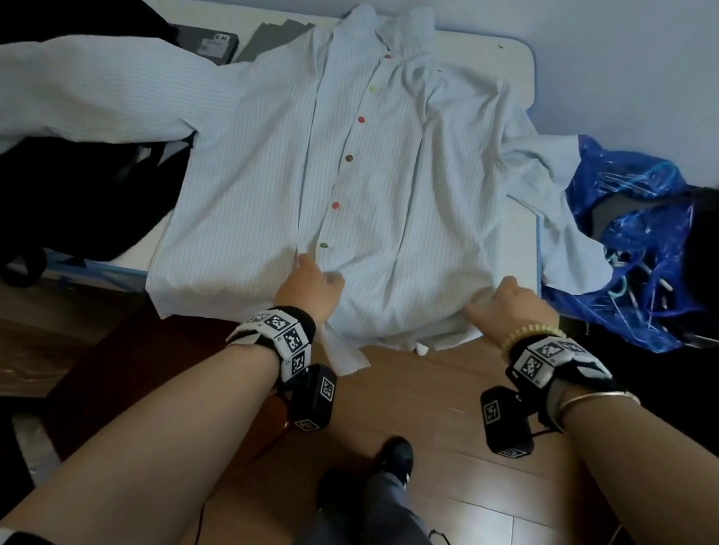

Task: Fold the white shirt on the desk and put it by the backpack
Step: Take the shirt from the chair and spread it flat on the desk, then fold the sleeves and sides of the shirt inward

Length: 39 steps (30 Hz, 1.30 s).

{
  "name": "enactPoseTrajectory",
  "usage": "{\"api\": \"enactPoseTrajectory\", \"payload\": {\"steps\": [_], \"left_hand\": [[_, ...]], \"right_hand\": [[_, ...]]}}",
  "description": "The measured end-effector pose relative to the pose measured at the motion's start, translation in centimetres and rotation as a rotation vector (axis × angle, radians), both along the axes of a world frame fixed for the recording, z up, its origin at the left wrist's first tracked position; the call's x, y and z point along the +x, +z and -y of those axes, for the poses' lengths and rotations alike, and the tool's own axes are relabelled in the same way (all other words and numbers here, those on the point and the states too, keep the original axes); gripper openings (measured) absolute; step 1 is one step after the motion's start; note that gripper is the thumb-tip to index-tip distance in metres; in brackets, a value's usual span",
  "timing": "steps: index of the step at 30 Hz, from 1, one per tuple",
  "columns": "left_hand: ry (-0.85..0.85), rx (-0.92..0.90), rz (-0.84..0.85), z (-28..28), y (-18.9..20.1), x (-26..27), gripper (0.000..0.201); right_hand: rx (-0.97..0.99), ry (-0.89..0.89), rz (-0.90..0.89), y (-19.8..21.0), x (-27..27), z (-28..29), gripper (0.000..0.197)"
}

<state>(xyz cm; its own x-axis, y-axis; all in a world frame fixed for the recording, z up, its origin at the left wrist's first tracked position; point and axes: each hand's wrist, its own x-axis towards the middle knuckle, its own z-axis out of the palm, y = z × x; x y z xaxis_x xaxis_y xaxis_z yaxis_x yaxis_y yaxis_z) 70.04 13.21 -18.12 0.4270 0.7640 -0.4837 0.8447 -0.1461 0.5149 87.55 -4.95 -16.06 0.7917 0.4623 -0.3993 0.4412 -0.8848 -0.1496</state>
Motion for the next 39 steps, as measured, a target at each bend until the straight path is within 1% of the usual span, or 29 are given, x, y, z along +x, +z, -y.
{"api": "enactPoseTrajectory", "payload": {"steps": [1, 2, 4, 5, 6, 8, 9, 13, 18, 20, 22, 23, 25, 26, 27, 28, 31, 33, 35, 37, 39], "left_hand": [[-0.018, -0.013, -0.006, 0.3, -0.1, -0.1, 0.057], [-0.061, -0.002, -0.021, 0.6, -0.3, -0.2, 0.058], [-0.142, 0.055, -0.055, 0.8, -0.5, -0.3, 0.038], [-0.136, 0.067, -0.054, 0.8, -0.5, -0.2, 0.030], [-0.113, 0.068, -0.037, 0.7, -0.4, -0.2, 0.029], [-0.050, 0.051, 0.004, 0.6, -0.2, -0.1, 0.034], [-0.026, 0.047, 0.023, 0.7, -0.1, -0.2, 0.037], [0.006, 0.031, 0.045, 0.8, -0.3, -0.8, 0.044], [-0.069, 0.013, 0.007, 1.3, -0.8, -0.9, 0.043], [-0.116, 0.003, -0.056, 1.5, -0.9, -1.3, 0.046], [-0.200, 0.003, -0.147, 1.5, -1.1, -1.6, 0.047], [-0.241, 0.017, -0.180, 1.3, -1.2, -1.7, 0.041], [-0.301, 0.019, -0.217, 0.8, -1.2, -1.6, 0.014], [-0.322, 0.007, -0.228, 0.5, -1.5, -1.6, 0.016], [-0.344, -0.017, -0.248, 0.2, -1.5, -1.6, 0.024], [-0.369, -0.051, -0.263, 0.1, -1.4, -1.5, 0.025], [-0.487, -0.247, -0.278, 0.3, -1.0, -1.1, 0.018], [-0.492, -0.308, -0.272, 0.5, -0.8, -0.7, 0.017], [-0.429, -0.284, -0.276, 0.3, -0.7, -0.5, 0.021], [-0.389, -0.252, -0.302, 0.0, -0.5, -0.4, 0.031], [-0.386, -0.149, -0.307, -0.6, -0.1, -0.2, 0.043]], "right_hand": [[-0.070, 0.031, -0.032, -0.1, -0.4, 0.2, 0.052], [-0.135, 0.064, -0.062, -0.4, -0.6, 0.3, 0.056], [-0.204, 0.079, -0.112, -1.1, -1.1, 0.7, 0.059], [-0.196, 0.061, -0.131, -1.4, -1.2, 0.8, 0.056], [-0.172, 0.041, -0.139, -1.6, -1.3, 0.8, 0.048], [-0.140, 0.014, -0.133, -1.8, -1.4, 1.1, 0.032], [-0.146, 0.005, -0.126, -1.6, -1.3, 1.3, 0.028], [-0.228, -0.021, -0.110, -1.2, -0.4, 3.2, 0.025], [-0.327, -0.068, -0.080, -1.5, 0.6, 5.1, 0.022], [-0.336, -0.080, -0.096, -1.6, 0.5, 5.1, 0.022], [-0.296, -0.110, -0.077, -1.8, 0.4, 4.8, 0.025], [-0.256, -0.128, -0.055, -1.8, 0.2, 4.4, 0.029], [-0.192, -0.167, -0.034, -1.7, -0.1, 3.5, 0.041], [-0.174, -0.169, -0.033, -1.6, -0.3, 3.1, 0.046], [-0.158, -0.163, -0.034, -1.5, -0.4, 2.7, 0.048], [-0.144, -0.159, -0.037, -1.5, -0.3, 2.3, 0.048], [-0.113, -0.145, -0.046, -1.1, 0.0, 1.6, 0.042], [-0.107, -0.141, -0.037, -0.9, 0.3, 1.4, 0.041], [-0.107, -0.140, -0.020, -0.6, 0.5, 1.2, 0.042], [-0.096, -0.141, -0.009, -0.5, 0.9, 1.3, 0.042], [-0.076, -0.135, -0.002, -0.3, 1.6, 1.2, 0.041]]}}
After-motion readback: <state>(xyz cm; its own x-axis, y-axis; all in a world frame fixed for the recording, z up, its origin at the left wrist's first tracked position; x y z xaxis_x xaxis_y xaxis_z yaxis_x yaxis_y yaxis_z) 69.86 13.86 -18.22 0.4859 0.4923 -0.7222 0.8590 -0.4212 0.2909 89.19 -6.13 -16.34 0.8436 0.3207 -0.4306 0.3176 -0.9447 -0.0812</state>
